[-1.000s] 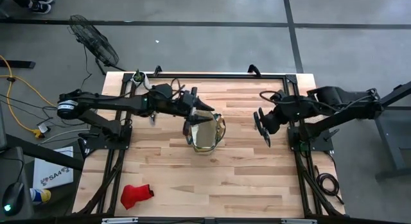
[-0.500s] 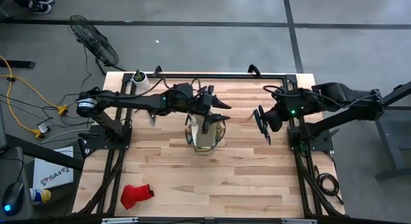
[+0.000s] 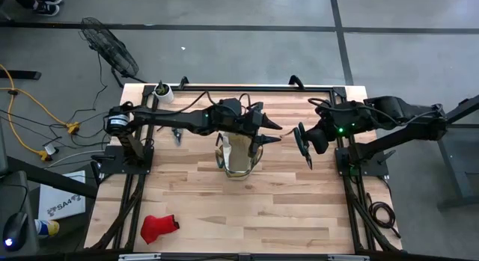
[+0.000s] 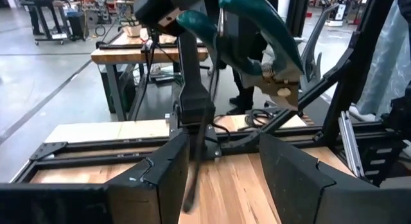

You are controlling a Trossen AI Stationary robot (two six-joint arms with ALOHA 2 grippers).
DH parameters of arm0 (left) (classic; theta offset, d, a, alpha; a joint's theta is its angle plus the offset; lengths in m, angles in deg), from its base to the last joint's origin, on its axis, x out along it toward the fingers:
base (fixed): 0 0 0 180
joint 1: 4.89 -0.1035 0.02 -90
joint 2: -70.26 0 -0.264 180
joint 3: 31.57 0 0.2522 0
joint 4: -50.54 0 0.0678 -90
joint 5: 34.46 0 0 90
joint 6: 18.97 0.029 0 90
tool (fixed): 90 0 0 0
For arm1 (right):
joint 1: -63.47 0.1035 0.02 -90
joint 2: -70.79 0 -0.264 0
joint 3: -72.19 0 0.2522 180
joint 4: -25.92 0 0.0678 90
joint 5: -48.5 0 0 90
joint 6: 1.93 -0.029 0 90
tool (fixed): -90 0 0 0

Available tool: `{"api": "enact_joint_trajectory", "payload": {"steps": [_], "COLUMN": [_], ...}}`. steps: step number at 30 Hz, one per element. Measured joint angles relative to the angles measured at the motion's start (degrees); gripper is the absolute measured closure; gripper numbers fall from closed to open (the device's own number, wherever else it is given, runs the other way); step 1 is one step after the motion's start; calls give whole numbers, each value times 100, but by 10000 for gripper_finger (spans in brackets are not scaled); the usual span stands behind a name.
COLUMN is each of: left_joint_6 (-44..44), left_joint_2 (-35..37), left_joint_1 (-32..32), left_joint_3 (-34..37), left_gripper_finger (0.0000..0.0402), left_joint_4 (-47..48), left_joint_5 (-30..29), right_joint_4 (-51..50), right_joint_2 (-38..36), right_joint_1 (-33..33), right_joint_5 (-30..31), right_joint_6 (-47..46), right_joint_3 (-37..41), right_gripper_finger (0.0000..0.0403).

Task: Pick & Place Garden tools in Gardening bag
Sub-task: Put the right shear scissors into the gardening bag

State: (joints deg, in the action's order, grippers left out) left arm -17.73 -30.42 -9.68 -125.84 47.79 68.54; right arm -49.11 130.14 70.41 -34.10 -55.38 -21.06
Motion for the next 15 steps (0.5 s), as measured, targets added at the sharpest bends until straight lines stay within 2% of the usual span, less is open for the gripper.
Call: {"api": "enact_joint_trajectory", "payload": {"steps": [15], "left_joint_6": [46], "left_joint_2": [-99], "left_joint_1": [33], "left_joint_3": [-102], "left_gripper_finger": [215], "left_joint_4": [-2], "left_joint_5": [-10], "right_joint_4": [736], "right_joint_2": [121], "right_joint_1": [2], "right_joint_5": [11], "right_joint_6": [408], "right_joint_3": [0], "right_gripper_finger": [366]}}
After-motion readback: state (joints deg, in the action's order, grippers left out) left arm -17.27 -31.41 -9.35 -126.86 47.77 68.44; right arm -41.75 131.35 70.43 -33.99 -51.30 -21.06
